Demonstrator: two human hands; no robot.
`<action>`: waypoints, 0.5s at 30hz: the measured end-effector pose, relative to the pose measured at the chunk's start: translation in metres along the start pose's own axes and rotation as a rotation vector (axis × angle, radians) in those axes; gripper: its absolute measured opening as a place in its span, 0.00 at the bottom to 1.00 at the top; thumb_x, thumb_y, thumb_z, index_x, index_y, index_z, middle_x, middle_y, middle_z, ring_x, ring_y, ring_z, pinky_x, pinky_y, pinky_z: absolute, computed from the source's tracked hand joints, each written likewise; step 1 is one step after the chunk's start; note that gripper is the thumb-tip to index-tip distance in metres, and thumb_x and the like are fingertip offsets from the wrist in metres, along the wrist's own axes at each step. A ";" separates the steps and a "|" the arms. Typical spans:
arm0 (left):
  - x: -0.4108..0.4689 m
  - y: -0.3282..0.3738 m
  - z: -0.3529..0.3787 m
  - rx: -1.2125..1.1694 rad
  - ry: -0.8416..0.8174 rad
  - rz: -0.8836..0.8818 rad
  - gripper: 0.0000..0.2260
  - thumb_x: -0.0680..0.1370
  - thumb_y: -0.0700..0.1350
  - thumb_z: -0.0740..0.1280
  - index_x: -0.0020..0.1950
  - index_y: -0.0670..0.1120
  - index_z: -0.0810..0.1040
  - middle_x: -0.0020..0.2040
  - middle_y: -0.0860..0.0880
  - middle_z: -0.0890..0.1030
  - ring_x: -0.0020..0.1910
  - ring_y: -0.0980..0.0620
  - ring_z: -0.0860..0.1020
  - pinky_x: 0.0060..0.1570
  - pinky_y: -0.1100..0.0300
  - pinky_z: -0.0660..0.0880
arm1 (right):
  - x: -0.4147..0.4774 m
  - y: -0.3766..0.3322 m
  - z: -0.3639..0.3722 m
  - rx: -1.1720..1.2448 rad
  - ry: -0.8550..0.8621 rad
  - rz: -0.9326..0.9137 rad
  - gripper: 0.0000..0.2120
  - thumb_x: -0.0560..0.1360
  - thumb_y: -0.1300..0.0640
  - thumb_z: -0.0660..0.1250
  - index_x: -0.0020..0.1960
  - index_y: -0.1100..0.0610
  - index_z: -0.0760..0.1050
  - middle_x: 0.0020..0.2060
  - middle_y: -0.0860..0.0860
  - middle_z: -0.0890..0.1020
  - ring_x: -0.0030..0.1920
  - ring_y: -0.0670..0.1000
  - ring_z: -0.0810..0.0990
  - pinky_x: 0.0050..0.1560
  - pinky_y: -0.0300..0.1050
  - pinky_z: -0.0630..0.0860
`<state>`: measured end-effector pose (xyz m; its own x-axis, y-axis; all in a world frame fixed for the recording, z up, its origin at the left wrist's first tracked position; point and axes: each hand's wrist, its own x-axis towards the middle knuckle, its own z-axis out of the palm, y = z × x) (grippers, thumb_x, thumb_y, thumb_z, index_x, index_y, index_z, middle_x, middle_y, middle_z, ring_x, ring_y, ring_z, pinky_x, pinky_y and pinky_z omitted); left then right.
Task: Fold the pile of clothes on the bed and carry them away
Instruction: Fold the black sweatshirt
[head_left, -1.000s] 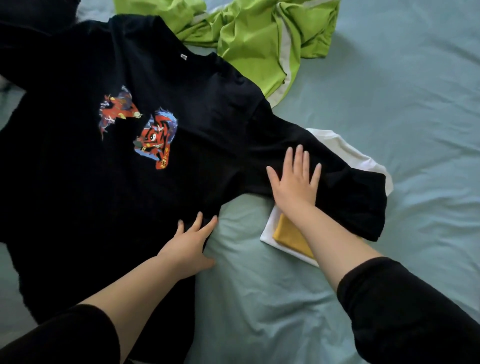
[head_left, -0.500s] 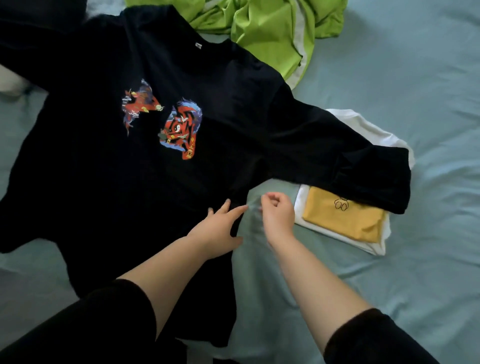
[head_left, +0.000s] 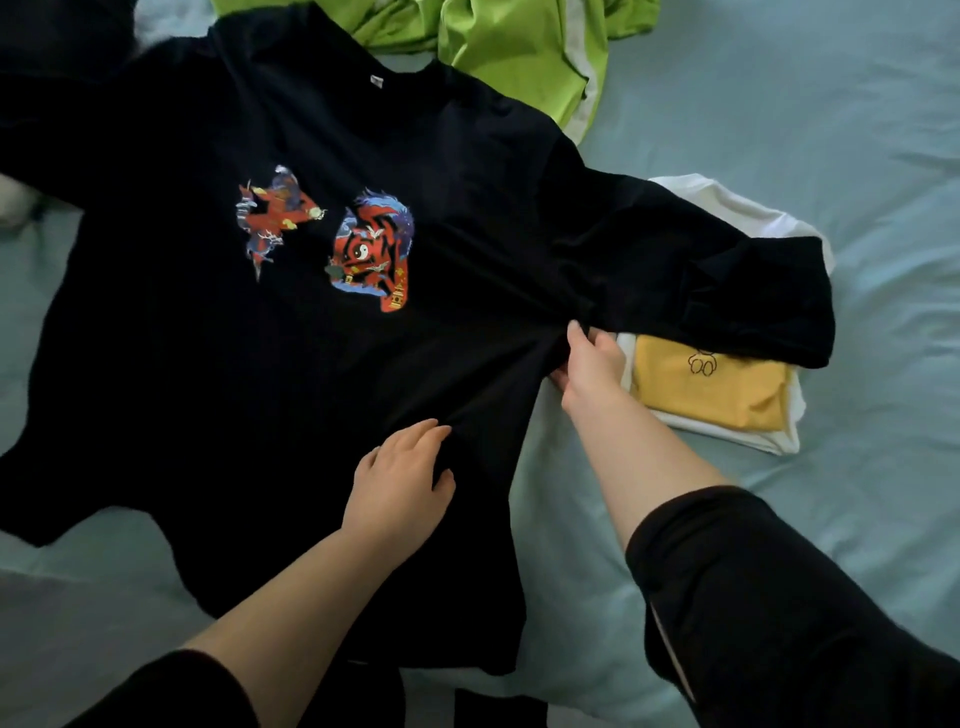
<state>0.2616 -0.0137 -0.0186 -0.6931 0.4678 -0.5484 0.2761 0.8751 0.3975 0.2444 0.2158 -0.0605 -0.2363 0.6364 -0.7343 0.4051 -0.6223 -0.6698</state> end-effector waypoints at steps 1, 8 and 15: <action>0.000 0.000 0.001 -0.016 0.003 -0.003 0.24 0.80 0.52 0.60 0.77 0.54 0.60 0.77 0.57 0.60 0.76 0.57 0.56 0.74 0.52 0.58 | -0.007 0.005 0.000 0.040 -0.074 0.043 0.08 0.77 0.51 0.67 0.51 0.55 0.77 0.47 0.51 0.83 0.47 0.51 0.83 0.48 0.48 0.82; 0.005 -0.001 -0.004 -0.081 -0.008 -0.008 0.22 0.80 0.50 0.60 0.74 0.54 0.65 0.75 0.58 0.64 0.74 0.56 0.60 0.71 0.52 0.63 | -0.021 0.041 -0.045 -0.063 -0.060 -0.025 0.14 0.76 0.54 0.69 0.36 0.53 0.69 0.34 0.51 0.76 0.36 0.47 0.73 0.43 0.43 0.72; 0.003 0.001 -0.003 -0.050 -0.001 -0.002 0.22 0.80 0.50 0.61 0.74 0.53 0.65 0.75 0.57 0.64 0.75 0.56 0.60 0.71 0.50 0.64 | -0.044 0.066 -0.053 -0.203 -0.319 0.060 0.12 0.72 0.45 0.72 0.43 0.53 0.77 0.42 0.45 0.84 0.45 0.43 0.82 0.51 0.42 0.77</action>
<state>0.2581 -0.0119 -0.0177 -0.6927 0.4662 -0.5502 0.2409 0.8687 0.4328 0.3285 0.1708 -0.0661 -0.4566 0.4082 -0.7905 0.5859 -0.5307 -0.6124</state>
